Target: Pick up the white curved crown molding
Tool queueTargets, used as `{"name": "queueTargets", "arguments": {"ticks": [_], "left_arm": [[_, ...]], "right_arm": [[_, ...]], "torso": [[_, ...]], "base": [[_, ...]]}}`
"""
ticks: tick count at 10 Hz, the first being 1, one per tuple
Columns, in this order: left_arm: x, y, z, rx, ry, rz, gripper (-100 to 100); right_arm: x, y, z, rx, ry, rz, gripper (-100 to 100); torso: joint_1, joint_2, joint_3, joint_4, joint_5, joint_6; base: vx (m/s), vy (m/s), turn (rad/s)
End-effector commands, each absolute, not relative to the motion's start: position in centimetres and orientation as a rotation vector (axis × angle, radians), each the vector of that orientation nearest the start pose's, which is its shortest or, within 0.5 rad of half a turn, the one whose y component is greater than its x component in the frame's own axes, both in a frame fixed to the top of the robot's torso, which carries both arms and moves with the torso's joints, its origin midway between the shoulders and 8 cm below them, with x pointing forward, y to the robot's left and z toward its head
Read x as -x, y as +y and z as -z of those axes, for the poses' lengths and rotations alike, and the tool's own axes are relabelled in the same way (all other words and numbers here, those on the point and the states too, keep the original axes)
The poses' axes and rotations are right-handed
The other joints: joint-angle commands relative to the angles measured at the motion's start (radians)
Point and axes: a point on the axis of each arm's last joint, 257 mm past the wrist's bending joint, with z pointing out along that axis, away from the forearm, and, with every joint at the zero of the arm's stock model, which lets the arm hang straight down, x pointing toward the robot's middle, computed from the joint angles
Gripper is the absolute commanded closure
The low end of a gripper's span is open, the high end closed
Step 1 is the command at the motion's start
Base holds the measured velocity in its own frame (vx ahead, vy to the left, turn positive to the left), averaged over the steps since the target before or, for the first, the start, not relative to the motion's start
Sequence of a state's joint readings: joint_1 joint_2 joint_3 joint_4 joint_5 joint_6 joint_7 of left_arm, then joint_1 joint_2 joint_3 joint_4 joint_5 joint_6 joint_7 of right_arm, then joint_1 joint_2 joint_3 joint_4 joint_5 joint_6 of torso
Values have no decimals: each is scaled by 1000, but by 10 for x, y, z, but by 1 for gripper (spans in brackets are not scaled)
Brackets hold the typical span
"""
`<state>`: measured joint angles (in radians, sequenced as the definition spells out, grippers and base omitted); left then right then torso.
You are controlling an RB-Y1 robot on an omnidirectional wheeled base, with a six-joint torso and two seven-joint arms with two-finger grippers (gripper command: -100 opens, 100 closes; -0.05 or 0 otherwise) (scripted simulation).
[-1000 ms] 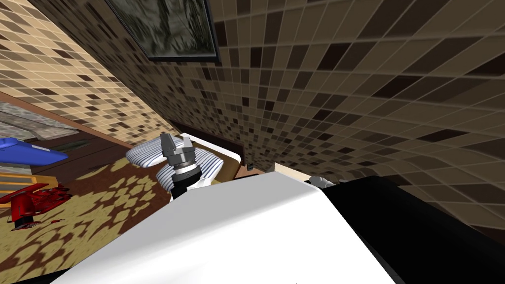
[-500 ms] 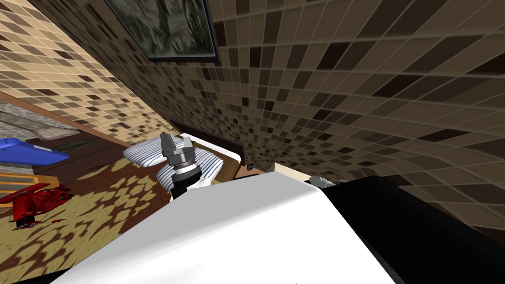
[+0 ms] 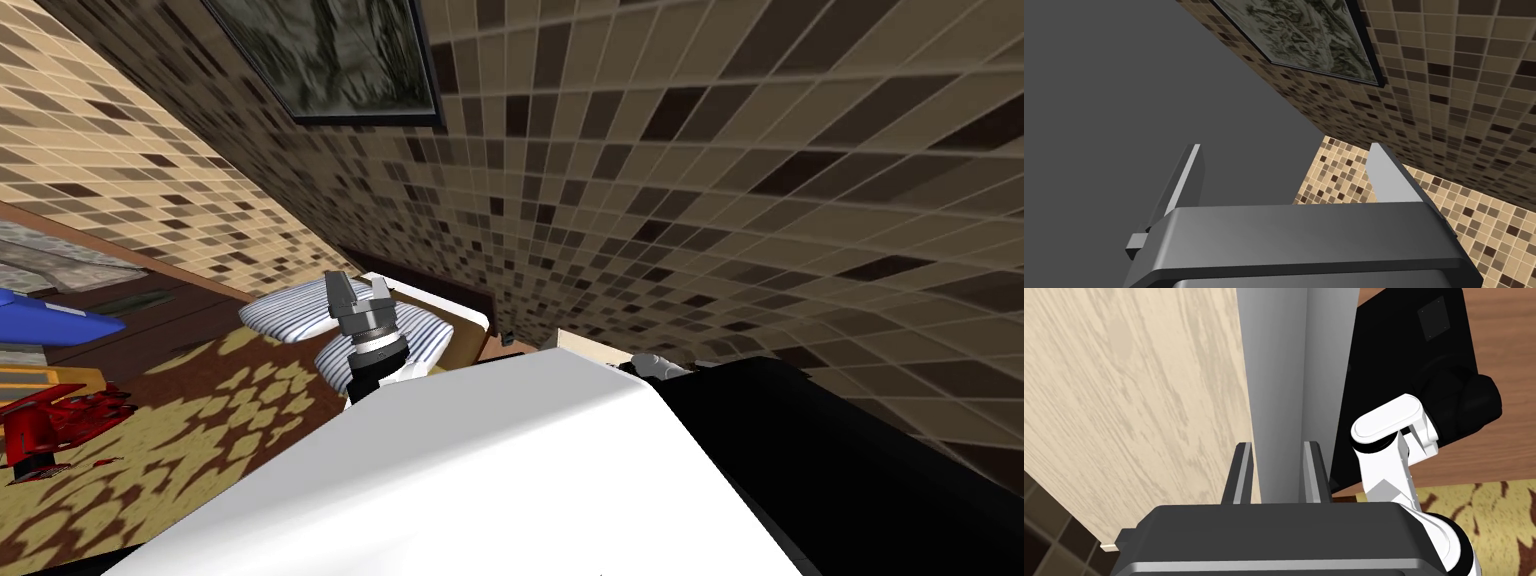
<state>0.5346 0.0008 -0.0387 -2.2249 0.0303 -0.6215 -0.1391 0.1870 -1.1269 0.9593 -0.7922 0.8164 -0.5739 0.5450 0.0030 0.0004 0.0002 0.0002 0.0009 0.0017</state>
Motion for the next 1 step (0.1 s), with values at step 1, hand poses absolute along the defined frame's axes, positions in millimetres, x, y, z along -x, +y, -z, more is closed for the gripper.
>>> {"name": "queueTargets", "arguments": {"ticks": [1], "left_arm": [[-332,274,-11,604,601,1223,0]], "right_arm": [[-25,-563,534,1460,2723,-136,0]], "torso": [[0,0,0,0,0,0]], "base": [[0,0,0]]}}
